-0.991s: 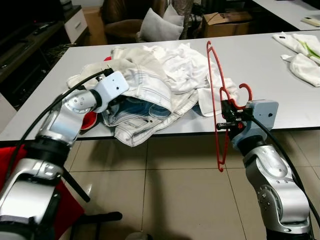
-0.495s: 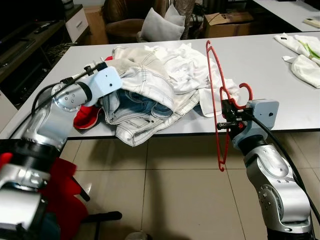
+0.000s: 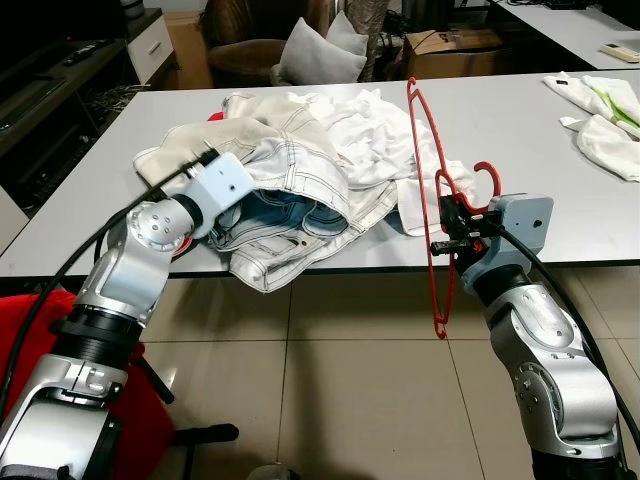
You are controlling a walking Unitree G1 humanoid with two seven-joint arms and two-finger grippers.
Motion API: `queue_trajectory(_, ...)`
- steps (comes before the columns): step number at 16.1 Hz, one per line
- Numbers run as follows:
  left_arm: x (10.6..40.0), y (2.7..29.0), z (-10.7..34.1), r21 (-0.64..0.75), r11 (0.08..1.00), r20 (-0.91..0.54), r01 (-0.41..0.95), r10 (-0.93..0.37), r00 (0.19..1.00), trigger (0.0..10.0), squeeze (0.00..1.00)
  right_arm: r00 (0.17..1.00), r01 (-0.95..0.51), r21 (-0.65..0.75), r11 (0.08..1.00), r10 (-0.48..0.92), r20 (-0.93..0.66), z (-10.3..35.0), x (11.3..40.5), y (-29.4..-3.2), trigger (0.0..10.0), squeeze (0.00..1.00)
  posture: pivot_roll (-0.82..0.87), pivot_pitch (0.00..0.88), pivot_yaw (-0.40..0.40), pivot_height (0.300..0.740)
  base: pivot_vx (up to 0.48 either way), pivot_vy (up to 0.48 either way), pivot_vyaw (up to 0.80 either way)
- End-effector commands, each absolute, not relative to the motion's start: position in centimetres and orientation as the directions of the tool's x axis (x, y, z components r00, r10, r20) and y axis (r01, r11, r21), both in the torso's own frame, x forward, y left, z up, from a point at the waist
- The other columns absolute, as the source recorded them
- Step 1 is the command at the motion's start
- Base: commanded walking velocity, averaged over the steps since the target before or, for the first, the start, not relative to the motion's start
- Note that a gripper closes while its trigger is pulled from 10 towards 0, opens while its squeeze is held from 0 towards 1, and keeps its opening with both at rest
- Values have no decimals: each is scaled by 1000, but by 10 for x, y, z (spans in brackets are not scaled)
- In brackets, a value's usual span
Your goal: Hang hanger
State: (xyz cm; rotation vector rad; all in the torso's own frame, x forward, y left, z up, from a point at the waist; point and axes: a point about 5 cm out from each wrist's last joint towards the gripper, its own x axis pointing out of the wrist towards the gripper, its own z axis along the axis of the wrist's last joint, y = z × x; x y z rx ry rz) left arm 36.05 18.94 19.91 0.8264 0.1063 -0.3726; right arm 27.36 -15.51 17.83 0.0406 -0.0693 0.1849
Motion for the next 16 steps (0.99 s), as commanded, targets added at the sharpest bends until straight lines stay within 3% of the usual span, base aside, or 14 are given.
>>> queue_trajectory(1,363,195,205,693,640,-213,331,-257,943,0,0,978,-195,33,980,192,81,181,275,-154,10000,0,23,0,66,740,0,0,0)
queue_trajectory(5,364,190,193,564,747,-169,352,-312,935,0,0,978,-196,41,980,192,85,182,277,-153,10000,0,20,0,70,740,0,0,0)
queue_trajectory(11,364,186,187,482,809,-133,337,-313,940,0,0,978,-192,43,980,187,88,183,276,-154,10000,0,10,0,70,740,0,0,0)
queue_trajectory(16,352,189,187,123,951,3,284,-287,958,0,0,979,-188,63,980,182,87,184,276,-153,10000,0,11,0,63,740,0,0,0)
